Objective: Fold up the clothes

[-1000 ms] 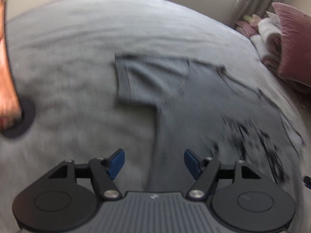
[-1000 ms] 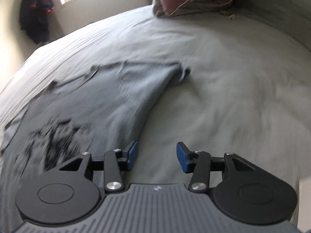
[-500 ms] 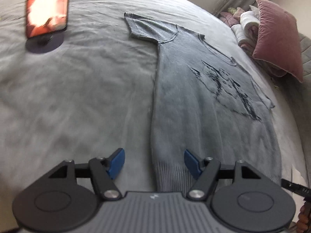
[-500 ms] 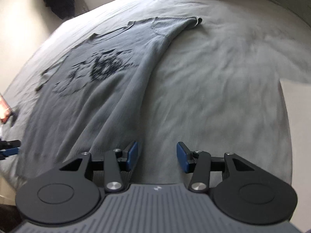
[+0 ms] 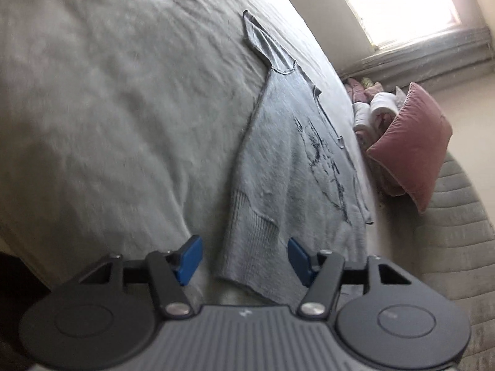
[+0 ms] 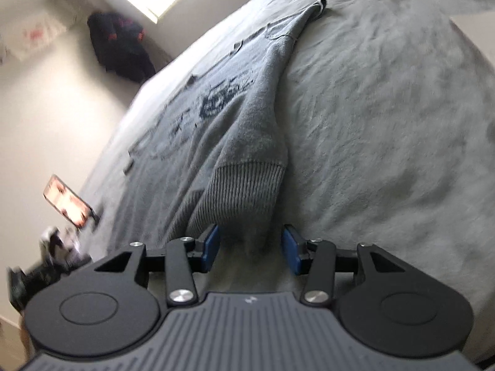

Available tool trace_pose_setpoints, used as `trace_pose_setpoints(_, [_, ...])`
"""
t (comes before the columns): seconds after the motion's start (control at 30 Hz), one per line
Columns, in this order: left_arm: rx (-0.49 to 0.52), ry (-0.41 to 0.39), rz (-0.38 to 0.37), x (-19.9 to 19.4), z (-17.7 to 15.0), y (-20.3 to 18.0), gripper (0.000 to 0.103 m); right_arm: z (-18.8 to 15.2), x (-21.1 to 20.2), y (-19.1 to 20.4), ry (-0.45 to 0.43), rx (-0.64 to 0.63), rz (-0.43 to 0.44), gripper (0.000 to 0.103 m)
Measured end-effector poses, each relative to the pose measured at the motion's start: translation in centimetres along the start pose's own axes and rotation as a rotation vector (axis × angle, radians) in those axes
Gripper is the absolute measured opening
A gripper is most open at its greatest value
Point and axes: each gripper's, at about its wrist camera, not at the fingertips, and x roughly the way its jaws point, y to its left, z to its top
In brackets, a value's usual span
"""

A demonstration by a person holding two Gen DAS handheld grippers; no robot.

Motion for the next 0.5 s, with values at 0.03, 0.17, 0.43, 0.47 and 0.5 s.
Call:
trace_pose_setpoints(0.03, [0.005, 0.000, 0.000, 0.1, -0.2, -0.1, 0.053, 0.0, 0.1, -0.2, -0.010, 0.022, 0.015, 0.043])
trace_pose_setpoints(0.17, [0.008, 0.002, 0.041, 0.3, -0.4, -0.4, 0.007, 0.7, -1.2, -0.2, -0.037, 0.039, 0.014, 0.011])
trace_pose_setpoints(0.43, [0.071, -0.102, 0.043, -3.2, -0.4, -3.1, 0.005, 2.8, -5.2, 1.1, -0.095, 0.017, -0.039, 0.009])
trace_pose_setpoints(0.47, [0.088, -0.113, 0.039, -3.7, -0.3, -3.6, 0.005, 3.1, -5.7, 1.6, -0.100, -0.001, -0.051, 0.009])
trace_pose_setpoints(0.5, [0.106, -0.125, 0.039, -4.2, -0.2, -4.1, 0.005, 3.3, -6.2, 2.1, -0.105, -0.019, -0.063, 0.009])
